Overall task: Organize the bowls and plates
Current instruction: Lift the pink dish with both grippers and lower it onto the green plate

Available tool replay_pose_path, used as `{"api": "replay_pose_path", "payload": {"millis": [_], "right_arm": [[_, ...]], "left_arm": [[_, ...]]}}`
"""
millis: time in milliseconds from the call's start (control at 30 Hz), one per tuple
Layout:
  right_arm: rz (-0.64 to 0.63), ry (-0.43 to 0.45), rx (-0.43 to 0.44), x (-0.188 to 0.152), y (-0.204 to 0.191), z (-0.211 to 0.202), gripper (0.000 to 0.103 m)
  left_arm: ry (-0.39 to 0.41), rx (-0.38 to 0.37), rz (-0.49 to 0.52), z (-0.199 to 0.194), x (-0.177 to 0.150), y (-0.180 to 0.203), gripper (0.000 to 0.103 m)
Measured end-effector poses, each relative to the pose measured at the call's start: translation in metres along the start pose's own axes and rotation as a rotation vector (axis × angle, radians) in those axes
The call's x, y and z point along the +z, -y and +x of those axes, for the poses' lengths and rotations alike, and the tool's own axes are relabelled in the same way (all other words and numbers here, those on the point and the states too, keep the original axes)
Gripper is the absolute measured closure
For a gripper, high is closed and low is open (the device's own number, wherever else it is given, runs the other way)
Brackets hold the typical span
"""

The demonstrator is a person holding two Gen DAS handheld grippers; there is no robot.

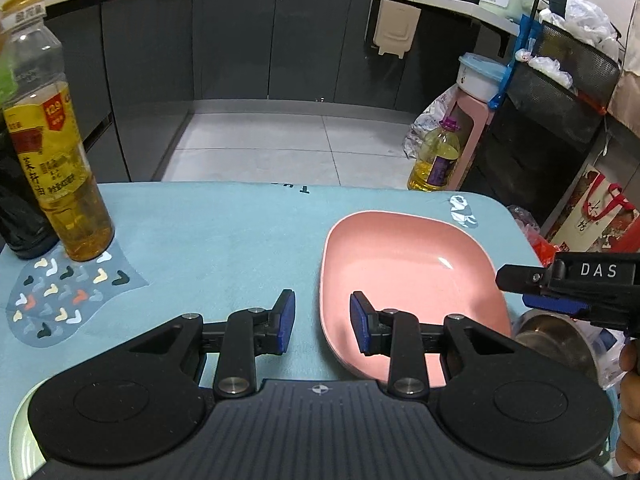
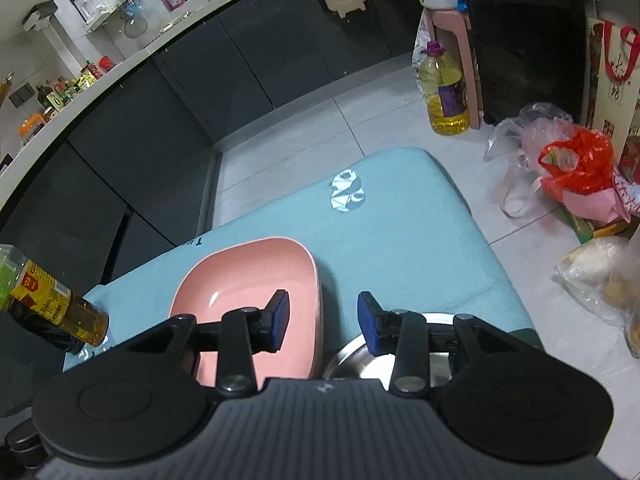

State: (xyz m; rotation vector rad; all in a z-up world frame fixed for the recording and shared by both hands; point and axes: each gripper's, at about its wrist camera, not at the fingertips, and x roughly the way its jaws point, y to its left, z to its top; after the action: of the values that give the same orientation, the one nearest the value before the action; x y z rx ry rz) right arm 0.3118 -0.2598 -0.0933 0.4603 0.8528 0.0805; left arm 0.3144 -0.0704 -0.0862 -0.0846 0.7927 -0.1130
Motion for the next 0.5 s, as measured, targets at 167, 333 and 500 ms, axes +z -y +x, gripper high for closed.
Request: {"api": "replay_pose_path", "payload": {"millis": [167, 333, 500], "right_arm": [[-0.022, -0.01, -0.01, -0.003, -0.005, 0.008, 0.073], [-0.045, 0.004, -0.029, -0.005, -0.005, 0.011, 0.078], [-0.058, -0.015, -0.01, -0.005, -0.007, 0.014, 0.098]], "left_arm": [[-0.035, 0.008, -0.01, 0.011, -0.002, -0.003, 0.075], [-0.046, -0.009, -0.004, 0.017, -0.004, 0.0, 0.077], [-0.066, -0.028, 0.045, 0.014, -0.008, 0.01, 0.087]]}}
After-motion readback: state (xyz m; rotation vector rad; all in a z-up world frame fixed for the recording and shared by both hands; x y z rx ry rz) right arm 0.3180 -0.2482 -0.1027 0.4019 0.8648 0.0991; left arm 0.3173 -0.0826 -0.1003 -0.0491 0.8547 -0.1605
